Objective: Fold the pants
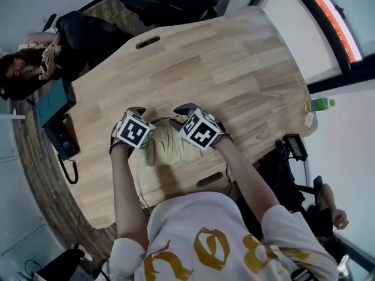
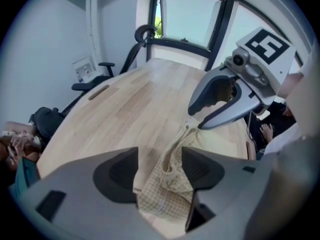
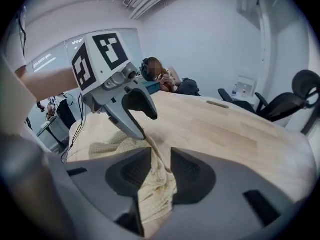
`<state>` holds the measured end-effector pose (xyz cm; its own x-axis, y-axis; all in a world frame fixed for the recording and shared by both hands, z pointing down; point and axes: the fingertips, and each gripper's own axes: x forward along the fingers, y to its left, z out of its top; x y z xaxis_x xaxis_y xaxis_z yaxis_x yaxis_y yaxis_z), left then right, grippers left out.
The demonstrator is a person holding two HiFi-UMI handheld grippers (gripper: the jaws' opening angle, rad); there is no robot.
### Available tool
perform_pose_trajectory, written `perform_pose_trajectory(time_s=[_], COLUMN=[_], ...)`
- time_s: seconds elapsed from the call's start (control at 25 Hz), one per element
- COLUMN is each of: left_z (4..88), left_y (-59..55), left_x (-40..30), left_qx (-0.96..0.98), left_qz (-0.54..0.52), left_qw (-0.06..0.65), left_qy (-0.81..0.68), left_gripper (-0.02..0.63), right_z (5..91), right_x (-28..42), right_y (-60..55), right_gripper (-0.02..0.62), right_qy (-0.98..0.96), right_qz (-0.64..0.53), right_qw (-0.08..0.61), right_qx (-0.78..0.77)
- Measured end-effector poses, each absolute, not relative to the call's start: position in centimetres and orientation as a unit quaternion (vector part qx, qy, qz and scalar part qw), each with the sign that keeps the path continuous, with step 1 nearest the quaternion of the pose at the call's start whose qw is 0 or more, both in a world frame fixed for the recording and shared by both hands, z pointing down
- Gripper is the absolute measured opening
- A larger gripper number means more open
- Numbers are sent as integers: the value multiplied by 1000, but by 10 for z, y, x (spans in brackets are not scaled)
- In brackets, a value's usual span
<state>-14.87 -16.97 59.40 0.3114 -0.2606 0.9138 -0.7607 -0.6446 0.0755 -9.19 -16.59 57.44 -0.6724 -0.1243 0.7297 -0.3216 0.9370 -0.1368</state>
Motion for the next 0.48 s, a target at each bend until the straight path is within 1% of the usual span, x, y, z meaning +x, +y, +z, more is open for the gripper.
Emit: perform_pose_trajectory(time_s=[0.12, 0.16, 0.28, 0.36, 0.44, 0.48], left_z=[575, 569, 558, 553, 546, 540], left_y=[-174, -171, -158, -151, -146, -144], left_x=[-154, -155, -154, -154, -153, -151], left_qx=[778, 780, 784, 784, 785, 787], left_qz=[430, 414, 382, 366, 340, 318], left_qw=[251, 253, 248, 242, 241, 243], left_qy=[-384, -396, -422, -439, -459, -470], left_gripper=[261, 247, 236, 229, 195, 159], right_z=[557, 550, 531, 524, 520, 518], right_x=[-87, -85, -78, -72, -66, -63], right_y=[-170, -170, -168, -165, -162, -158], right_gripper=[112, 109, 41, 38, 32, 26], right_qy=[-911, -913, -917, -917, -916, -918], right_qz=[123, 118, 88, 80, 87, 101], right_qw=[362, 352, 324, 310, 296, 285], right_qx=[156, 168, 217, 240, 255, 256])
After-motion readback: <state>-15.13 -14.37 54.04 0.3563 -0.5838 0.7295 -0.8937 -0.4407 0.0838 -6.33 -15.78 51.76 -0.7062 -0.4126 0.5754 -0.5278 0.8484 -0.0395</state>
